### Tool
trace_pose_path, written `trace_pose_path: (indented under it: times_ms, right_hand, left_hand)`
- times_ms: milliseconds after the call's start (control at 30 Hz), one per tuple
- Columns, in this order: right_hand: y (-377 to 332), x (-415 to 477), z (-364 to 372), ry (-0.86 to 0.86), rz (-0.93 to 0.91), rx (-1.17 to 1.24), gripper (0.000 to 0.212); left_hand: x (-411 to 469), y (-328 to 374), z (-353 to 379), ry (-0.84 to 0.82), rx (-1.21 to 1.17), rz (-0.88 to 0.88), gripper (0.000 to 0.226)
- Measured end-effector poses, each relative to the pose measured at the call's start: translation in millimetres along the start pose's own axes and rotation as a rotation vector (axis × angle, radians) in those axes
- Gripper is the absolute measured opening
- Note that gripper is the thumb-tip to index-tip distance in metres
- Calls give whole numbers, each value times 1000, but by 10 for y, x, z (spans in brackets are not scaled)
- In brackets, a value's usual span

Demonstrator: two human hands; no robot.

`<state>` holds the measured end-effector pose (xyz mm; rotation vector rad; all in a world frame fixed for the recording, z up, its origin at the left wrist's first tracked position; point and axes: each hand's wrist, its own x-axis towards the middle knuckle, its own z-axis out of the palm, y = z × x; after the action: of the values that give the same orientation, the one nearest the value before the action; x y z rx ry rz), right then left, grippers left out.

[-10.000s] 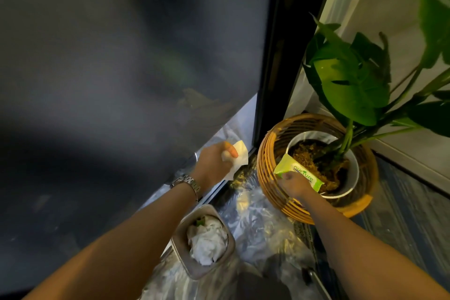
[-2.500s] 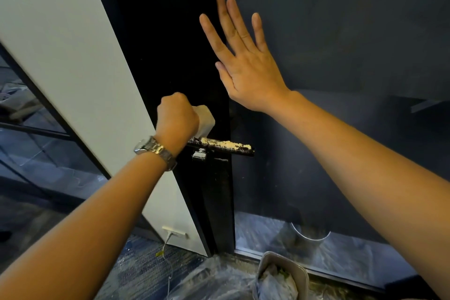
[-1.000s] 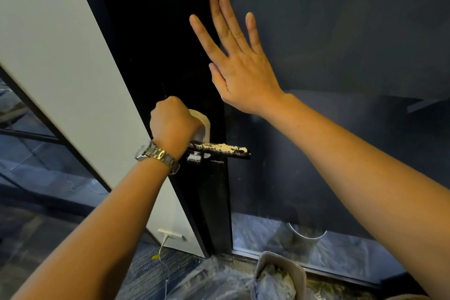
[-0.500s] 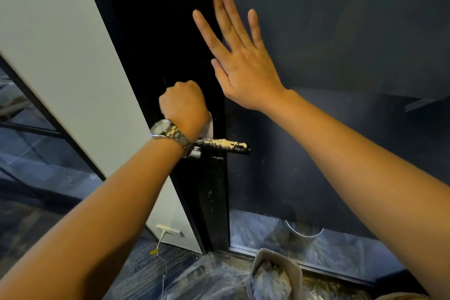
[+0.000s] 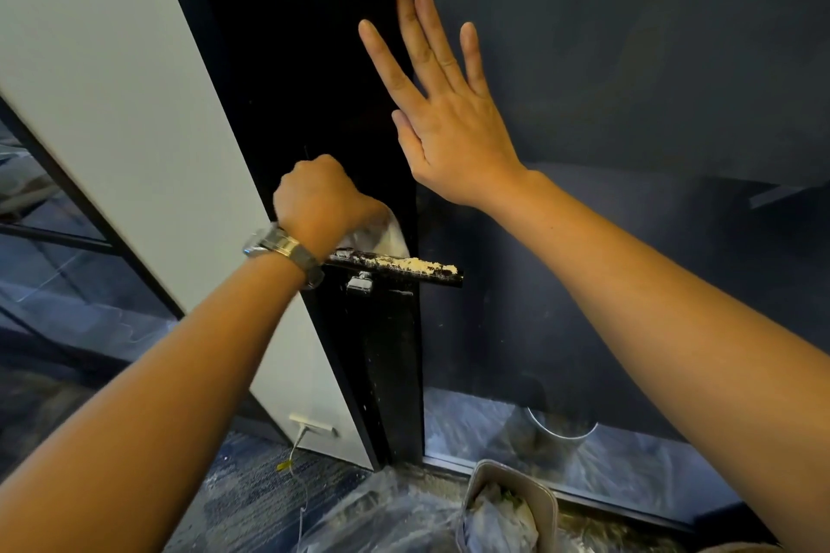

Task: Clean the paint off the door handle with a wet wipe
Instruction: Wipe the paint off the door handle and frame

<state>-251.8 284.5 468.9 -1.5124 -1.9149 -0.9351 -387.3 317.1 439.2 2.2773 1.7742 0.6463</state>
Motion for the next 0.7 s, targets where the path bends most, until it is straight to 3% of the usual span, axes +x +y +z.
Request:
trace_pose_path:
  times_ms: [133, 200, 300, 367, 533, 633, 700]
  right_hand:
    - [-2, 0, -3, -6, 4, -1, 58]
    - [-3, -2, 2, 0, 5, -5, 58]
    - [-4, 4, 8, 13, 2, -1, 59]
    - [0, 9, 6, 5, 1, 10, 59]
    - [0, 5, 4, 9, 3, 1, 58]
    - [-9, 4, 8, 19, 4, -2, 58]
    - [-3, 5, 8, 18, 3, 3, 59]
  left_hand:
    - [121, -219, -158, -318, -355, -133, 24]
    - [83, -156, -115, -241, -211, -58, 7]
    - [14, 18, -43, 40, -36, 68, 14]
    - [5, 14, -21, 133, -38, 128, 9]
    - [29, -155, -64, 182, -59, 199, 17]
    - [-55, -141, 32, 128, 50, 383, 17]
    - [-100, -123, 106, 90, 59, 410, 23]
